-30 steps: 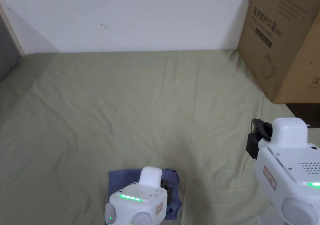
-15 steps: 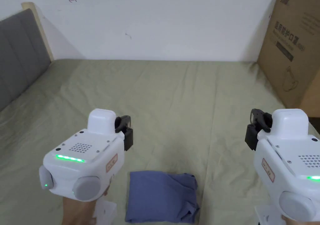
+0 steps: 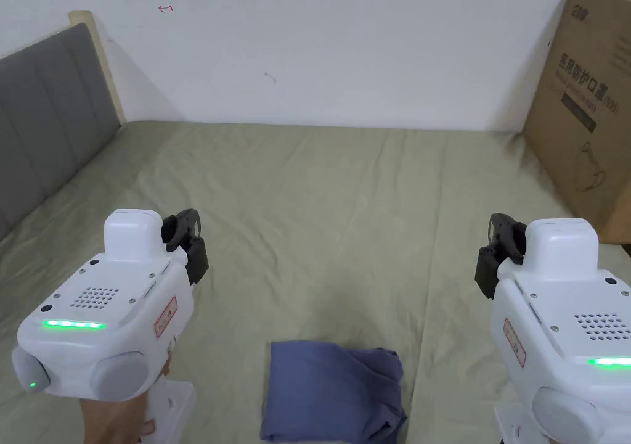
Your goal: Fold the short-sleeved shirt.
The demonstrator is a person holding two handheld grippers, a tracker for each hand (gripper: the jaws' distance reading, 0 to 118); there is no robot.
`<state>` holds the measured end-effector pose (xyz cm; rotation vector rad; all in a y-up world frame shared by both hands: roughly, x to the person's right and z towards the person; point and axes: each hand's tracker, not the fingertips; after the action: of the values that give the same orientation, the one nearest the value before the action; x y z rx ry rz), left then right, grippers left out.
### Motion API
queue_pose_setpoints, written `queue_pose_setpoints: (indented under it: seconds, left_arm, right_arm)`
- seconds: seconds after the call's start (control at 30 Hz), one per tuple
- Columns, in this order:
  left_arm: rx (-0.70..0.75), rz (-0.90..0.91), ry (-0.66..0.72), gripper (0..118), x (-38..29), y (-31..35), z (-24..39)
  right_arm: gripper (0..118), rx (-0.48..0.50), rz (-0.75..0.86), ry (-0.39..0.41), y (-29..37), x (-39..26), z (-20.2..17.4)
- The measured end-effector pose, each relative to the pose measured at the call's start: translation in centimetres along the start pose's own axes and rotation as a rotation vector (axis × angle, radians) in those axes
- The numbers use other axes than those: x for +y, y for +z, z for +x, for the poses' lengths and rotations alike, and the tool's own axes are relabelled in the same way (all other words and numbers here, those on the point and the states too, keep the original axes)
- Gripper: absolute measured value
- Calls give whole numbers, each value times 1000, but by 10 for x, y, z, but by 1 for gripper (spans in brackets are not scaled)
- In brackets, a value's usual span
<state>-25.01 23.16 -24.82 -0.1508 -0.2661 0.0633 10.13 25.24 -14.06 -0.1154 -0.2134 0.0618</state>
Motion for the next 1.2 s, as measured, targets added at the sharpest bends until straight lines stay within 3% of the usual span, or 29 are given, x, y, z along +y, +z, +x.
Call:
queue_pose_setpoints:
  seconds: [0.43, 0.83, 1.0, 1.2]
  left_arm:
    - [11, -4, 48, 0, -3, -4, -8]
    - [5, -72, 95, 0, -19, -16, -25]
    - [2, -130, 104, 0, -37, -22, -27]
    - [-10, -196, 126, 0, -57, -31, -26]
  right_arm:
    - [0, 58, -74, -19, -26, -55, -25]
    - [0, 188, -431, -10, -76, -193, -86]
    - [0, 190, -526, -2, -83, -234, -100]
    - [0, 163, -639, -51, -98, -272, -100]
